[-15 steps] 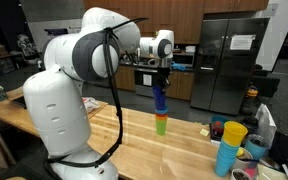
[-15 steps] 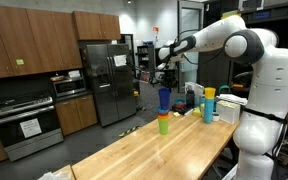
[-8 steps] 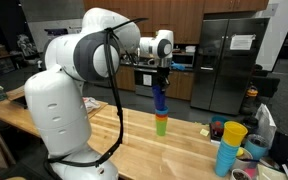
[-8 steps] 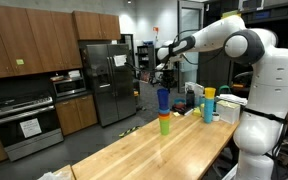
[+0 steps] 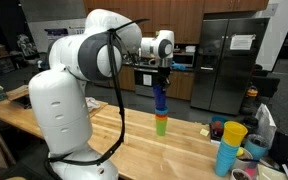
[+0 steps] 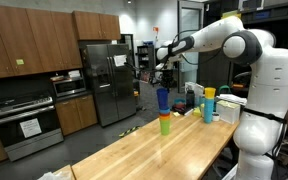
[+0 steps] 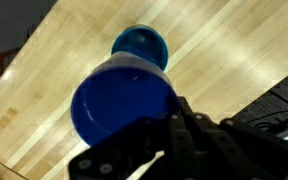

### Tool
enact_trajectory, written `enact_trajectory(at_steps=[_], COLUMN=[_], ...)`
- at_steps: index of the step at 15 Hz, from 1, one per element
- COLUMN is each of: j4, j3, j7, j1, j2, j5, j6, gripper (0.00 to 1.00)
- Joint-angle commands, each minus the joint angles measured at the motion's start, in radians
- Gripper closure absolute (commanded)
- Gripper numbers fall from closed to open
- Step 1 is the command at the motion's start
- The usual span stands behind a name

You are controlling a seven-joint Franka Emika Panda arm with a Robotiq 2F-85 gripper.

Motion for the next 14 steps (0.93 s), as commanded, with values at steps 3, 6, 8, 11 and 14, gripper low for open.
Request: enact_trajectory(at_steps=[3,6,8,11,14], j4=[0.041,0.036,0.033,0.040,0.039], j3=[0.000,0.001,0.001,0.001,0.002], j7=[0.004,0.006,0.006,0.008,0.011], j1=[-0.005,-0.006,-0.007,-0.008,-0.009], j2=[0.028,0.035,0.039,0.047,0.049], j5=[0.004,0.002,0.002,0.001,0.001], j6=[-0.010,-0.008,-0.007,-0.017,-0.018], gripper=[0.99,0.99,0.99,0.71,0.60])
